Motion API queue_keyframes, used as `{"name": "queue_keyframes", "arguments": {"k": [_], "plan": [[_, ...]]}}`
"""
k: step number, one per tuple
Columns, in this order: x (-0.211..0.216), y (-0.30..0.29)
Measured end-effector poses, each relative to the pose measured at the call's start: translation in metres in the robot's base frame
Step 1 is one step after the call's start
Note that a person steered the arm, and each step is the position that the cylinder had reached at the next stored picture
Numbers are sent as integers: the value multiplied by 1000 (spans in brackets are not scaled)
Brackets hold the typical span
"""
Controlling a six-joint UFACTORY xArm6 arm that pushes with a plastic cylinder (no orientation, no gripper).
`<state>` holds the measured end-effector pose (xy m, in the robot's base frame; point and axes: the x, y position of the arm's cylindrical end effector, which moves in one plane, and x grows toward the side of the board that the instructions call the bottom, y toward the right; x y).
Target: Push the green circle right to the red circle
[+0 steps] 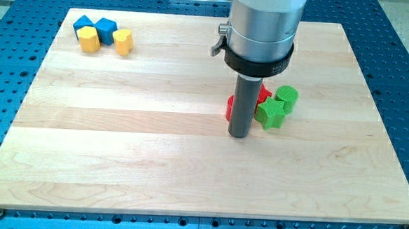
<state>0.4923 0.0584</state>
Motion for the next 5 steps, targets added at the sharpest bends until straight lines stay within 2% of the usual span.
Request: {"name": "queue_keyframes", "arguments": {"k": [2, 4, 5], "plan": [[26, -10], [27, -20], [49, 21]]}}
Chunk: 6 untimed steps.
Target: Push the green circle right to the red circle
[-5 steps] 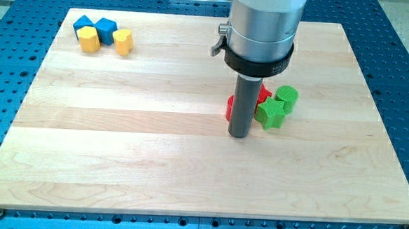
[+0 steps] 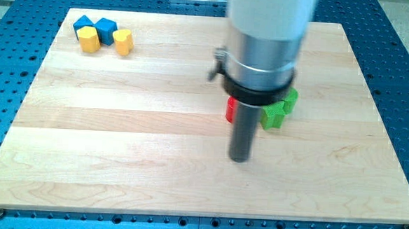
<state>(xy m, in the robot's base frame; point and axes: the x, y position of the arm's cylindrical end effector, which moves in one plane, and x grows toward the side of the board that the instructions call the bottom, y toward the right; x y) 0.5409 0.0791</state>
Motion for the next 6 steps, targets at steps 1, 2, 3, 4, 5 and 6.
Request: {"name": "queue_keyframes", "arguments": {"k": [1, 2, 3, 4, 5, 6], "plan": [[-2, 78], [-49, 116], [-118, 125], [-121, 78], [-107, 58], [-101, 53]]}}
